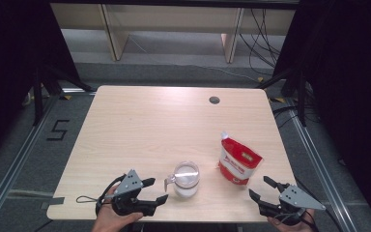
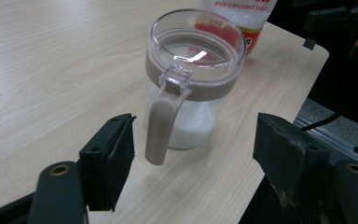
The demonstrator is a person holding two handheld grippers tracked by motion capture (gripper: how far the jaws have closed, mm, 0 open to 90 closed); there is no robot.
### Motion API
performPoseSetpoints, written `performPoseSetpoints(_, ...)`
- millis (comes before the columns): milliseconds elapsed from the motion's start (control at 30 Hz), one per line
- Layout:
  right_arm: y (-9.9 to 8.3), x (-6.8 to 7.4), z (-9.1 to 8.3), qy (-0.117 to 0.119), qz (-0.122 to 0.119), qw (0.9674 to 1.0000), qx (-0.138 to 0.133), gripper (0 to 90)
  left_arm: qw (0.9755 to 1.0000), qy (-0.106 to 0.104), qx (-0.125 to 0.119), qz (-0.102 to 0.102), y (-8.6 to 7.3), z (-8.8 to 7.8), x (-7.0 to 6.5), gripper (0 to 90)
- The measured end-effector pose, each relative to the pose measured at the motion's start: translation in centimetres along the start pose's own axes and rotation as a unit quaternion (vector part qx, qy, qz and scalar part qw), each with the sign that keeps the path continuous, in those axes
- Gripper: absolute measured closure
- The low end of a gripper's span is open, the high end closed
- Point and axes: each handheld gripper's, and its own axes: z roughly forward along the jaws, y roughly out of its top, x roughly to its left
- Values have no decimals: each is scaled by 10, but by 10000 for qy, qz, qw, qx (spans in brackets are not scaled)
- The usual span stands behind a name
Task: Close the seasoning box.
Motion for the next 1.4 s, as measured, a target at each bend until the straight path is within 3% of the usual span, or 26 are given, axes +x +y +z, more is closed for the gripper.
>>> performPoseSetpoints(33, 0, 1, 0, -13, 56, 10000, 8, 305, 10000, -13, 28, 94, -1, -1, 1, 268)
performPoseSetpoints(67, 0, 0, 0, 13, -3, 10000, 7, 305, 10000, -19, -21, 85, -3, -1, 1, 263)
performPoseSetpoints(133, -1, 3, -2, -19, 198, 9998, 48, 275, 9999, -4, 65, 97, -5, -2, 2, 244)
performPoseSetpoints(233, -2, 2, -1, -39, 154, 9999, -8, 249, 9999, -21, 61, 115, -9, -3, 3, 222)
performPoseSetpoints(300, -3, 4, -3, -91, 336, 9994, 74, 219, 9999, 13, 94, 98, -12, -4, 2, 202)
performPoseSetpoints(333, -3, 3, -2, -98, 250, 9996, 21, 209, 9998, 10, 91, 149, -13, -4, 3, 196)
performPoseSetpoints(367, -4, 5, -3, -96, 354, 9993, 63, 195, 9997, 37, 157, 172, -15, -5, 3, 196)
performPoseSetpoints(400, -5, 4, -3, -145, 247, 9996, 54, 165, 9999, 41, 136, 52, -18, -5, 2, 194)
performPoseSetpoints(433, -5, 7, -4, -152, 404, 9990, 153, 153, 9999, 44, 142, 43, -19, -6, 3, 187)
performPoseSetpoints(500, -6, 5, -5, -137, 211, 9996, 113, 152, 9999, 49, 117, -34, -23, -6, 4, 175)
performPoseSetpoints(600, -7, 7, -6, -121, 370, 9991, 171, 154, 9999, 19, 128, -52, -28, -10, 7, 157)
performPoseSetpoints(633, -8, 7, -5, -34, 292, 9994, 196, 152, 9999, 32, 126, -56, -29, -10, 7, 157)
performPoseSetpoints(667, -9, 10, -6, -48, 424, 9988, 242, 153, 9999, 23, 123, -52, -30, -11, 8, 157)
performPoseSetpoints(700, -9, 10, -5, -78, 287, 9993, 249, 154, 9998, 76, 185, 56, -31, -12, 9, 157)
performPoseSetpoints(733, -9, 11, -5, -1, 311, 9991, 295, 153, 9998, 22, 153, 138, -32, -11, 10, 157)
performPoseSetpoints(767, -10, 12, -6, -31, 345, 9990, 299, 153, 9998, 28, 174, 28, -34, -11, 8, 157)
performPoseSetpoints(800, -10, 14, -7, -22, 435, 9984, 354, 153, 9997, 35, 235, 65, -35, -11, 8, 157)
performPoseSetpoints(867, -11, 13, -6, 19, 288, 9991, 325, 153, 9990, 142, 368, 189, -36, -13, 8, 157)
performPoseSetpoints(900, -11, 14, -7, 53, 300, 9990, 330, 153, 9997, 61, 209, 55, -38, -10, 6, 157)
performPoseSetpoints(933, -12, 13, -6, 118, 321, 9988, 348, 154, 9991, 117, 346, 200, -38, -12, 8, 157)
performPoseSetpoints(1100, -15, 15, -7, 167, 346, 9985, 383, 155, 9993, 158, 329, 113, -42, -11, 4, 158)
performPoseSetpoints(1167, -15, 16, -8, 174, 323, 9985, 404, 155, 9988, 204, 388, 197, -44, -11, 6, 158)
performPoseSetpoints(1233, -16, 17, -8, 198, 366, 9984, 388, 155, 9993, 158, 325, 103, -47, -10, 4, 158)
performPoseSetpoints(1300, -17, 19, -10, 177, 402, 9979, 474, 155, 9981, 208, 524, 253, -48, -12, 5, 158)
performPoseSetpoints(1333, -17, 19, -10, 207, 375, 9980, 469, 156, 9992, 149, 367, 106, -49, -10, 2, 158)
performPoseSetpoints(1400, -18, 20, -8, 242, 276, 9983, 445, 156, 9991, 140, 366, 137, -49, -10, 2, 158)
